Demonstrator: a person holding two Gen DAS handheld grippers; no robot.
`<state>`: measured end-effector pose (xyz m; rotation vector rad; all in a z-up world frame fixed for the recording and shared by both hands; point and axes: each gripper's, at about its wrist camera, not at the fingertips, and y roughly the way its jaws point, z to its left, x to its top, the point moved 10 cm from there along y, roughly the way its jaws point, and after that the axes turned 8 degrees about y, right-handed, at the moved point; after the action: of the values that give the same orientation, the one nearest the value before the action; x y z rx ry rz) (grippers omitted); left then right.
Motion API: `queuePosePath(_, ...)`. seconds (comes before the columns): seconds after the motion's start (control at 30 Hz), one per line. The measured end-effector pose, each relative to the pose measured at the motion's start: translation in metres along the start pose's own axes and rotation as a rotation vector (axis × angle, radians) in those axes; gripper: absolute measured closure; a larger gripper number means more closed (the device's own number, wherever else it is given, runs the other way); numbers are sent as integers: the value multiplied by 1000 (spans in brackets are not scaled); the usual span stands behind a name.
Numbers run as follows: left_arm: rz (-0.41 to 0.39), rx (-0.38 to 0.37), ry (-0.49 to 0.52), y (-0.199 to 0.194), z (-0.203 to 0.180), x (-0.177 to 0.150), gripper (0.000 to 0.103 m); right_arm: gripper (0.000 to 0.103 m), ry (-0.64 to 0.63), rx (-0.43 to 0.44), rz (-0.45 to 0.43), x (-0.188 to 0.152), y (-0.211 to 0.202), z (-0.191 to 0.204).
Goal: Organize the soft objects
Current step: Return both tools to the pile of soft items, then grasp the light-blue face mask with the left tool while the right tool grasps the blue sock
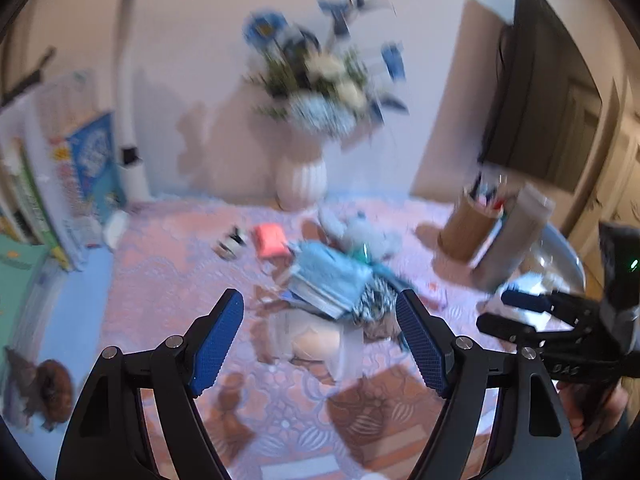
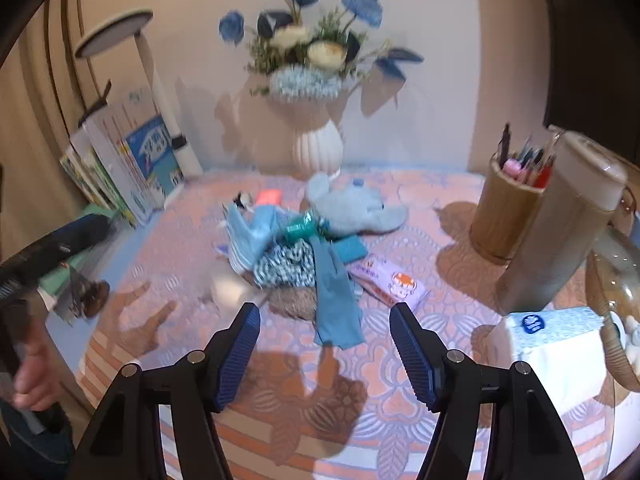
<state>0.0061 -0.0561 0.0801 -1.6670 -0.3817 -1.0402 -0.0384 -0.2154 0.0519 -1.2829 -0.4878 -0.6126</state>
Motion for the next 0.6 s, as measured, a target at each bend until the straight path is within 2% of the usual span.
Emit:
queuePosePath(0.07,39,-33,0,21,-7,-6,26,45,7,-4,23,-3,14,-6)
queuePosePath(0.13,50,-32,15,39,-11,-6,26,49,23,0,43,-3,27,-11)
queuePosePath(0.43,138,23,86,107,-17,-9,26,50,49,34,110,15,84,-10)
queuePosePath(0.53,160,8,70,120,-15,-11,26,52,47,36,138,14,101,-7)
queuePosePath(0.6,175,-8,43,126,-12,-13,33,64,53,45,164,10,112,-6)
